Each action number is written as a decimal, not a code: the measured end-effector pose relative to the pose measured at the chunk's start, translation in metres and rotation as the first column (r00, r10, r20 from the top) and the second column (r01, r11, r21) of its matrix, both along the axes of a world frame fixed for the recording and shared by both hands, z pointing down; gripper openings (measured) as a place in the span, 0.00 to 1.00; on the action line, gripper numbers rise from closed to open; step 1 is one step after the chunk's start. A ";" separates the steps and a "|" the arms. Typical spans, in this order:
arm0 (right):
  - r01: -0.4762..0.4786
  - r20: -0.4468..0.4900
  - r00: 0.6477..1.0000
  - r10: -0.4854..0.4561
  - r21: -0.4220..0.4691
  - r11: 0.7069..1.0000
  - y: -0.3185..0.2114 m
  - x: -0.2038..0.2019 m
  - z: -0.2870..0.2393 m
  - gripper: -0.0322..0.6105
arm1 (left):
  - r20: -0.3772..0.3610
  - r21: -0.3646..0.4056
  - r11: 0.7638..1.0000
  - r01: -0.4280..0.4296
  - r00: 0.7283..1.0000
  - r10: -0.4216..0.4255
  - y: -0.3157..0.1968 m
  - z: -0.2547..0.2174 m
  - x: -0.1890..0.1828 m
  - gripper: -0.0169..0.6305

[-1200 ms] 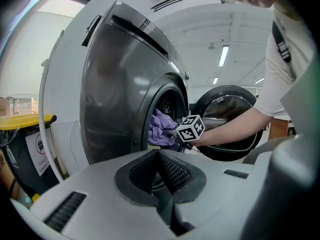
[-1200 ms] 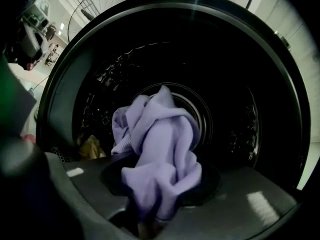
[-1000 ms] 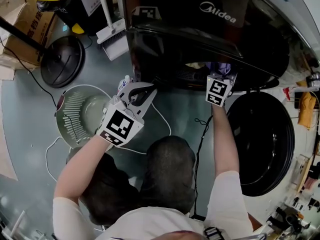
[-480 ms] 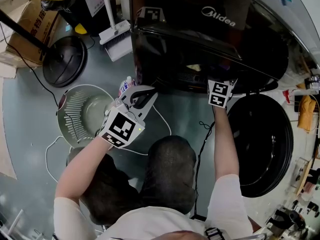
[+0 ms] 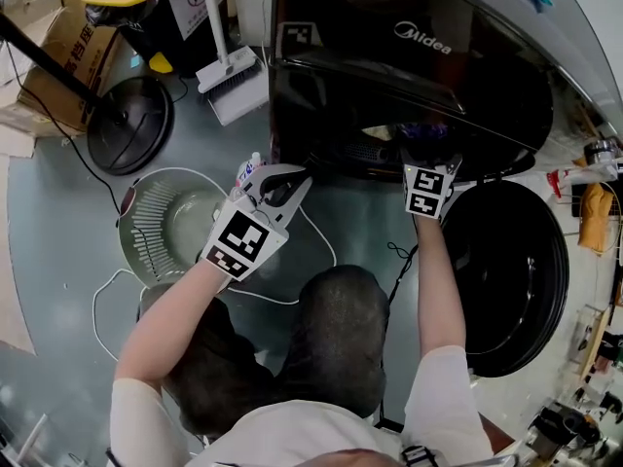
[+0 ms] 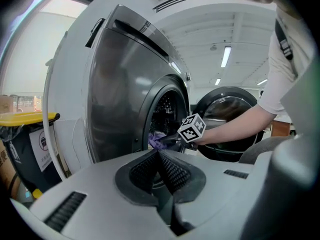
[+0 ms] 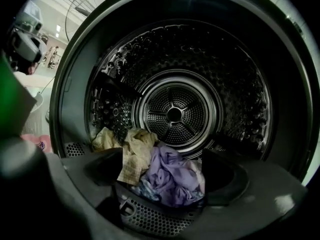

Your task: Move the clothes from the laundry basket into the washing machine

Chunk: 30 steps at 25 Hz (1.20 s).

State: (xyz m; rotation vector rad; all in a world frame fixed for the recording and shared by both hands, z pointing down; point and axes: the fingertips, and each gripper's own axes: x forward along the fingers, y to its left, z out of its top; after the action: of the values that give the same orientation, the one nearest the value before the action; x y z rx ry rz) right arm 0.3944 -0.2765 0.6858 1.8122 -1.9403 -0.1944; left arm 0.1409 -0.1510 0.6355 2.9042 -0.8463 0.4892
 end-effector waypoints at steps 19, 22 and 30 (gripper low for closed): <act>0.047 0.099 0.994 -0.050 0.030 0.998 0.056 -0.041 -0.073 0.51 | -0.057 0.005 0.999 0.052 0.997 -0.052 -0.021 -0.011 -0.016 0.04; 0.076 0.118 0.990 -0.081 0.049 0.996 0.064 -0.056 -0.087 0.47 | -0.075 0.001 0.998 0.066 0.995 -0.065 -0.026 -0.015 -0.022 0.04; 0.175 0.189 0.965 -0.184 0.065 0.983 0.090 -0.104 -0.101 0.31 | -0.111 0.009 0.995 0.100 0.989 -0.098 -0.031 -0.025 -0.032 0.04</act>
State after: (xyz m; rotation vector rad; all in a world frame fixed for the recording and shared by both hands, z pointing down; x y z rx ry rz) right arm 0.2902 -0.1864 0.5851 1.7404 -2.2566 -0.1268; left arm 0.1087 -0.1820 0.6101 2.8533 -0.9750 0.3119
